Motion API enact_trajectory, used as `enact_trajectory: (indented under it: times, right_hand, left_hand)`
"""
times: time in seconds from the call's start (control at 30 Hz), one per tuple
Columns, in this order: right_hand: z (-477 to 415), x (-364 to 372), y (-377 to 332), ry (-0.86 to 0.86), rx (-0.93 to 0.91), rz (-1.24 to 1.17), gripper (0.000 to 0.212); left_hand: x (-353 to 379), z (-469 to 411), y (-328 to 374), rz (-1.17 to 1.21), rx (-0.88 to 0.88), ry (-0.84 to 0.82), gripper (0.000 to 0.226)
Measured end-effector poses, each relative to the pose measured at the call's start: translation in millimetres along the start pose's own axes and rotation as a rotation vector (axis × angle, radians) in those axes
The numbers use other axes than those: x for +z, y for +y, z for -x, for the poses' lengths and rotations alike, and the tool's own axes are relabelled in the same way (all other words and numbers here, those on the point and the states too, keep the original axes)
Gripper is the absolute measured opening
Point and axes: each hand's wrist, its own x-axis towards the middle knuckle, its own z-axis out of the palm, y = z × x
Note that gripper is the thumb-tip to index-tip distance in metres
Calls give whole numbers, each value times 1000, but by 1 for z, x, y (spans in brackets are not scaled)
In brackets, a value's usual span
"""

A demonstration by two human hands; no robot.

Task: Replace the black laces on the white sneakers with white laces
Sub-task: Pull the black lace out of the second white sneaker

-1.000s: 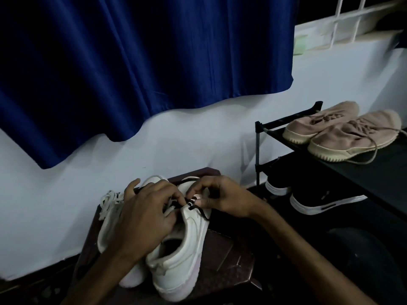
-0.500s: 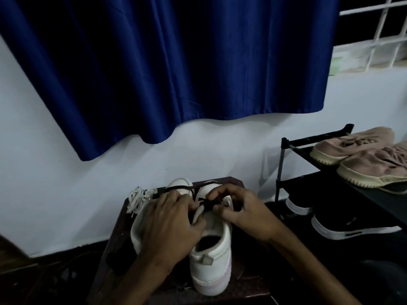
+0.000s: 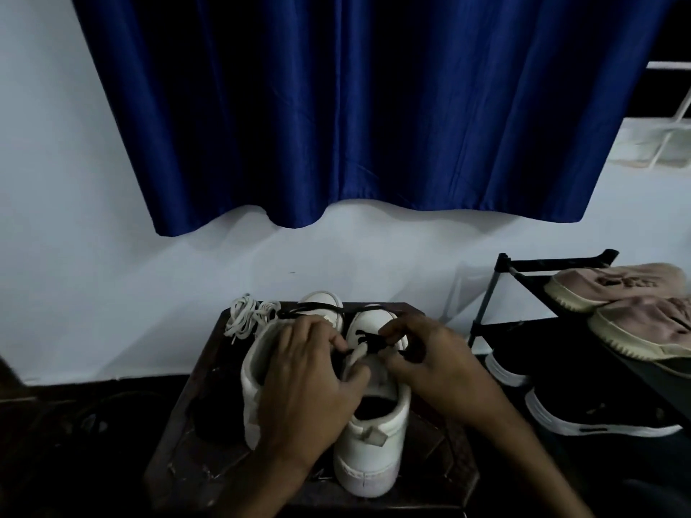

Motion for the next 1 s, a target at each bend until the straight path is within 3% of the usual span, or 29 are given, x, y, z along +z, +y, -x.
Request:
enact_trajectory:
  times: [0.07, 0.17, 0.27, 0.43, 0.63, 0.87, 0.93, 1.0]
  right_hand:
    - [-2, -6, 1, -57, 110, -232, 13]
    - [-5, -6, 15, 42, 167, -445, 11]
    - [-12, -2, 28, 85, 103, -418, 18]
    - [-27, 4, 40, -24, -62, -429, 12]
    - [-33, 9, 56, -70, -196, -432, 13]
    - [-41, 11, 63, -49, -230, -281, 6]
    - [-42, 14, 63, -48, -240, -212, 5]
    - [-44, 14, 63, -78, -214, -226, 3]
  left_hand:
    - [-3, -1, 0, 9, 11, -11, 31]
    - [-8, -5, 1, 10, 41, -116, 40]
    - [-15, -14, 9, -70, 93, -158, 37]
    - [-16, -34, 30, -285, 203, -306, 23]
    - [-6, -47, 37, -285, 233, -335, 6]
    - [-2, -51, 29, 61, -39, -397, 18]
    - [2, -50, 23, 82, -100, -340, 16]
    - [4, -53, 17, 290, -260, -270, 13]
